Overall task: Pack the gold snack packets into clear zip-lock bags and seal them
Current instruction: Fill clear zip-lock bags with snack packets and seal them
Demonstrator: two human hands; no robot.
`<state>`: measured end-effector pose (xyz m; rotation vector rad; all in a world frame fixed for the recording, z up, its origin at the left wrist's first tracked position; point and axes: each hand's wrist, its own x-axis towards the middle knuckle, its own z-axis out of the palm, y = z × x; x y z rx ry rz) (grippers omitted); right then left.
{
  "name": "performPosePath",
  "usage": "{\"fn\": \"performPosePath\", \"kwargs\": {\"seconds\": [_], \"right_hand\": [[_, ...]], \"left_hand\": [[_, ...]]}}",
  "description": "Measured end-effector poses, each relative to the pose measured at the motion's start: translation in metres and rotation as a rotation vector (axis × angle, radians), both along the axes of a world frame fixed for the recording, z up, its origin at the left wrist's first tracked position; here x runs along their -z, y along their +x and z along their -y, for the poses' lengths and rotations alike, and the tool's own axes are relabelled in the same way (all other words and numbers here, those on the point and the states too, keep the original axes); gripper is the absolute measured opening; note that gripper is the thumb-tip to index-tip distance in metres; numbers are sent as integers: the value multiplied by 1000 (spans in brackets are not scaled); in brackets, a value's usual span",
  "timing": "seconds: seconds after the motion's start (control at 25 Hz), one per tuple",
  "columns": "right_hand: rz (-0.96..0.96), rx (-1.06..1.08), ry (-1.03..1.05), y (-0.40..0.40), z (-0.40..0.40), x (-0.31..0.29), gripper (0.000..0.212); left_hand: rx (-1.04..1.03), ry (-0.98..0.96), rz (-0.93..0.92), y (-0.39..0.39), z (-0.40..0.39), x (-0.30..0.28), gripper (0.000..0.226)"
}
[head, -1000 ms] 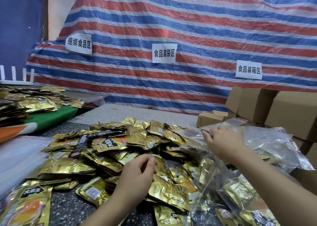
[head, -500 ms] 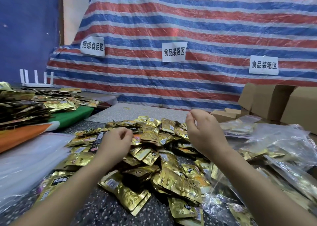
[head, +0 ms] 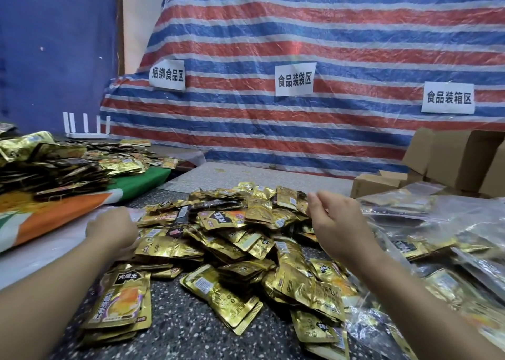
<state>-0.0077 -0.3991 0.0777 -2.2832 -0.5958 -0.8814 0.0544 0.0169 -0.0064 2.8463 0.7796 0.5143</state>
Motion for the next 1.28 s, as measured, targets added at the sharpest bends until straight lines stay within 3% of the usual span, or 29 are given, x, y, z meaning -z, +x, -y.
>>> {"fn": "performPosePath", "kwargs": {"seconds": [0.12,0.48,0.76,0.84,0.96,1.04,1.12,1.2,1.28], "right_hand": [[-7,18,-32,1,2,5,41],[-54,47,25,4,5,13,46],[-68,28,32,3,7,19,45],[-80,34,41,2,8,19,45],[-85,66,75,6,8,20,40],[-126,62,148,8,7,19,24],[-222,19,239,9,6,17,10],[-309,-34,289,8,5,17,19],[-433,-90,361,7,4,18,49]], "left_hand": [[-49,-38,-109,2,-15,12,48],[-20,51,-144,-3,-13,18,13],[-36,10,-120,-10,-1,8,22],[-49,-71,-24,-11,3,1,27],[23,-112,335,-10,25,-15,26],[167,-152,510,-11,58,-30,27],[322,-182,565,-16,93,-43,30],[446,-230,610,-22,123,-50,37],[570,-278,685,-33,152,-53,39]]}}
